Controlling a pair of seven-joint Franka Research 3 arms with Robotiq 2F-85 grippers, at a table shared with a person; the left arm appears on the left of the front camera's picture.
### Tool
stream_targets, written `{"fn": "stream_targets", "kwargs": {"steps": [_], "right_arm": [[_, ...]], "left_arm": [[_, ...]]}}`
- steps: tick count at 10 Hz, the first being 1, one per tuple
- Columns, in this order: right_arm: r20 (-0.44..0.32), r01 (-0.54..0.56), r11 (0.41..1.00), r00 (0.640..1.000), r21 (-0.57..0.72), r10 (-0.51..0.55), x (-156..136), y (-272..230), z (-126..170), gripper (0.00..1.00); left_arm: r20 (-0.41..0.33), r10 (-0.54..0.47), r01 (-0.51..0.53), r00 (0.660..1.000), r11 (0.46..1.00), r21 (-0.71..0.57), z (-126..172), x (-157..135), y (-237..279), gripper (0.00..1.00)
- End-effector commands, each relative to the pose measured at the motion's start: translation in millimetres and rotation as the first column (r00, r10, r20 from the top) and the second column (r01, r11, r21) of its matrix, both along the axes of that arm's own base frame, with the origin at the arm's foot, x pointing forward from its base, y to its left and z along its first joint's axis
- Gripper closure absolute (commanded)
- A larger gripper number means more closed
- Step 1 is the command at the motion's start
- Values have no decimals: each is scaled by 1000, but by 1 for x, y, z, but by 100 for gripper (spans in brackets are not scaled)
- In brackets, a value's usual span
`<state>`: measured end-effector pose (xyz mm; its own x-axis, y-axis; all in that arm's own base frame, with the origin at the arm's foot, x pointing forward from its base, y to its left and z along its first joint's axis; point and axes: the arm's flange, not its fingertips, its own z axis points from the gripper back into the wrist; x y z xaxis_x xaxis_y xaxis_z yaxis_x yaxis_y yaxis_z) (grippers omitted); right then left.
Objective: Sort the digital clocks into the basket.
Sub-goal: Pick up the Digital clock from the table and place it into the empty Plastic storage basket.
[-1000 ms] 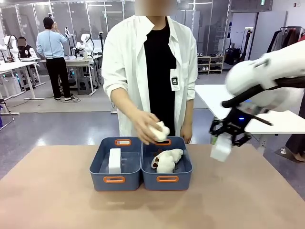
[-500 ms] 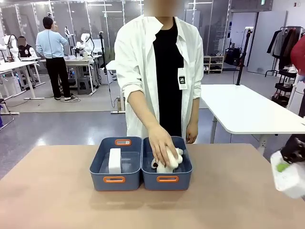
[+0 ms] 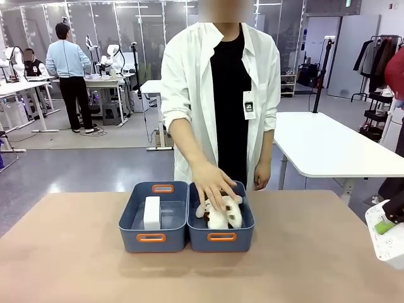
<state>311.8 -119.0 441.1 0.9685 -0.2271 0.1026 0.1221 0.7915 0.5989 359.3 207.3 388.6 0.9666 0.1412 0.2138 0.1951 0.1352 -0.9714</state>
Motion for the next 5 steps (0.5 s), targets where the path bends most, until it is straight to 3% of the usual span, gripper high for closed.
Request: {"fn": "stream_targets", "kwargs": {"steps": [1,5], "right_arm": [[3,-3,1000,1000,-7,3,-1,0,1,100],[3,-3,1000,1000,-7,3,-1,0,1,100]], "left_arm": [[3,-11,11,1000,1000,10,3,-2,-1,0],[3,-11,11,1000,1000,10,3,-2,-1,0]]}}
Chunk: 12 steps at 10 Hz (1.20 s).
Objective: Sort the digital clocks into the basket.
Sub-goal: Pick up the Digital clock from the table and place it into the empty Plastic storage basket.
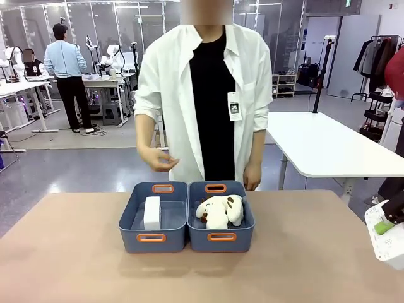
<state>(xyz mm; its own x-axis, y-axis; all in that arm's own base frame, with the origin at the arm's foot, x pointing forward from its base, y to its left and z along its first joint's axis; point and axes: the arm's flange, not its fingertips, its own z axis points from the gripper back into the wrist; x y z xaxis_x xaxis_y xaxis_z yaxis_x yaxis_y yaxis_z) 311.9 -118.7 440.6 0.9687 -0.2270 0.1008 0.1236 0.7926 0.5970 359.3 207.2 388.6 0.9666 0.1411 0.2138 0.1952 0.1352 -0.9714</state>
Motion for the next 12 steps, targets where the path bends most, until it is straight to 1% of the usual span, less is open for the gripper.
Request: {"fn": "stream_targets", "kwargs": {"steps": [1,3,4,5,6,7,8,9,10,11,12], "right_arm": [[5,-3,1000,1000,-5,3,-1,0,2,100],[5,-3,1000,1000,-5,3,-1,0,2,100],[0,0,1000,1000,0,0,0,0,0,48],[12,-147,982,989,-122,150,10,20,21,48],[8,-260,933,963,-250,270,30,41,45,48],[-9,-371,871,921,-321,389,57,69,64,48],[-44,-446,793,880,-415,472,92,107,78,48],[-70,-516,727,833,-454,548,119,149,85,48],[-86,-554,678,801,-483,593,143,193,89,48],[-81,-599,661,766,-453,638,159,235,91,48],[-99,-622,626,742,-471,663,178,273,80,48]], "left_arm": [[3,-11,11,1000,1000,10,3,-2,-1,0],[3,-11,11,1000,1000,10,3,-2,-1,0],[3,-11,11,1000,1000,10,3,-2,-1,0],[3,-11,11,1000,1000,10,3,-2,-1,0],[3,-11,11,1000,1000,10,3,-2,-1,0],[3,-11,11,1000,1000,10,3,-2,-1,0],[3,-11,11,1000,1000,10,3,-2,-1,0],[3,-11,11,1000,1000,10,3,-2,-1,0],[3,-11,11,1000,1000,10,3,-2,-1,0],[3,-11,11,1000,1000,10,3,-2,-1,0],[3,-11,11,1000,1000,10,3,-2,-1,0]]}}
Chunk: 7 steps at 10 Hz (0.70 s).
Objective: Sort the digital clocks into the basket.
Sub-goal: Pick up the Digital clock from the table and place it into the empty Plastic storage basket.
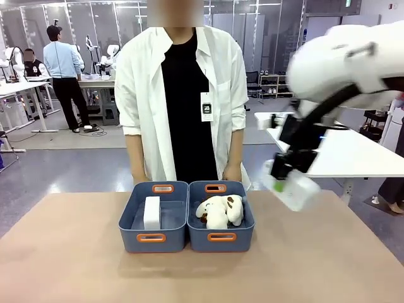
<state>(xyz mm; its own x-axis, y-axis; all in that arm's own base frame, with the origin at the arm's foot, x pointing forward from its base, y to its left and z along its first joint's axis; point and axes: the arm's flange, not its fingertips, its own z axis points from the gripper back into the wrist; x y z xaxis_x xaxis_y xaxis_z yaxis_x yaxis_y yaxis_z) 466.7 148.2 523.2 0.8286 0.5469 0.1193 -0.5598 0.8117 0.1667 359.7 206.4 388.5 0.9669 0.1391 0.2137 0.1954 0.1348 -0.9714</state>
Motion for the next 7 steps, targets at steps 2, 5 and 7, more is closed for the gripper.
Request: {"fn": "stream_targets", "kwargs": {"steps": [2,5,7], "right_arm": [[-72,-106,992,992,-67,101,24,71,-37,48],[-79,-196,969,979,-149,186,2,113,-78,48],[-121,-218,971,971,-100,206,3,120,-84,48]], "left_arm": [[3,-9,8,1000,1000,10,3,-3,0,0],[3,-9,8,1000,1000,10,3,-3,0,0],[3,-9,8,1000,1000,10,3,-3,0,0]]}}
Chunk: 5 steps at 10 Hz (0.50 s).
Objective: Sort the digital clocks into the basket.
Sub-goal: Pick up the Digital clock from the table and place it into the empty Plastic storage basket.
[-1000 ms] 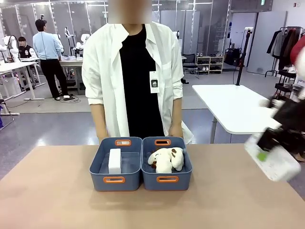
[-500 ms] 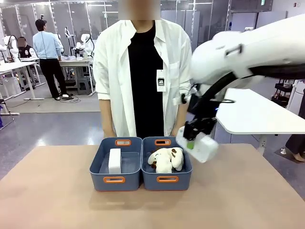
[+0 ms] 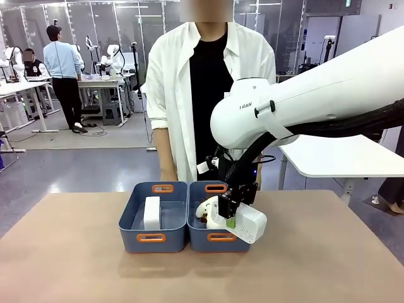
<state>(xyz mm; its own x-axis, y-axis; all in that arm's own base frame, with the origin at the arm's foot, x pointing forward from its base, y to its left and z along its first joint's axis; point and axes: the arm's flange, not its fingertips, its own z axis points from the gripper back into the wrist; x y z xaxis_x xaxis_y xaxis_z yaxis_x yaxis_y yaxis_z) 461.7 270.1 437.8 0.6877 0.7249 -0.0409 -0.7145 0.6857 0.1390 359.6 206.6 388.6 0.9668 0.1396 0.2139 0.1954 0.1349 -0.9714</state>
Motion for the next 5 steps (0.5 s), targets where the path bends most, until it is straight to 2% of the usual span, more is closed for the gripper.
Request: {"fn": "stream_targets", "kwargs": {"steps": [1,5], "right_arm": [[-7,13,1000,1000,11,-13,8,-2,1,48],[-2,9,1000,1000,2,-9,5,-3,-1,48]], "left_arm": [[3,-9,9,1000,1000,10,3,-3,0,0],[3,-9,9,1000,1000,10,3,-3,0,0]]}}
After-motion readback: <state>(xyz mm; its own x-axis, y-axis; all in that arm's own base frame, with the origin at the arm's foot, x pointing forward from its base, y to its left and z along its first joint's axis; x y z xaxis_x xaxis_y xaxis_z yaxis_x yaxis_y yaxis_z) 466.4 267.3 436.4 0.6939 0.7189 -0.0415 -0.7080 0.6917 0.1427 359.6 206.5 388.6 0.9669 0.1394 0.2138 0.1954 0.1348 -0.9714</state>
